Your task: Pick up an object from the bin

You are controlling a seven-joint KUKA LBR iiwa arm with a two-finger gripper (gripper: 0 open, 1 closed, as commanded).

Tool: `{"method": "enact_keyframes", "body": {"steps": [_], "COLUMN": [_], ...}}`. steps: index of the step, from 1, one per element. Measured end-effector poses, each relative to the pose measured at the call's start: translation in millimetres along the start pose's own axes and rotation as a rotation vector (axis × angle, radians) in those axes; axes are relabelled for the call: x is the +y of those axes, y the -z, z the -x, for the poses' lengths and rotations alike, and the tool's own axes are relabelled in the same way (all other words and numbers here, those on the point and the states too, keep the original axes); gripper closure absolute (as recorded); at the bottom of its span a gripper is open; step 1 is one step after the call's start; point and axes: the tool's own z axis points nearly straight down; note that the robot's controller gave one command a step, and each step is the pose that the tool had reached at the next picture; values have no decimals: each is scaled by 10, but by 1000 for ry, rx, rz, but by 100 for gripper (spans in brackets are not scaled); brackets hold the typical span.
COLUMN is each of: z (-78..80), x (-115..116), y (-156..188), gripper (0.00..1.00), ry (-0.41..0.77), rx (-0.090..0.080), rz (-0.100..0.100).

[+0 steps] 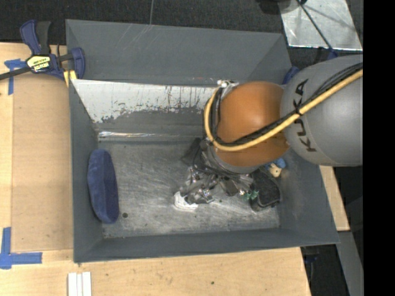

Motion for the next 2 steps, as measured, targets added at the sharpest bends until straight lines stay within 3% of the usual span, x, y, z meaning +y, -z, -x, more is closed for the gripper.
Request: {"method": "enact_keyframes", "body": {"steps": [1,2], "z": [8,-332], "x": [19,-474], "y": [3,-754], "gripper": [0,0], "ry": [1,914], "rx": [-1,1], "rz": [2,3]}}
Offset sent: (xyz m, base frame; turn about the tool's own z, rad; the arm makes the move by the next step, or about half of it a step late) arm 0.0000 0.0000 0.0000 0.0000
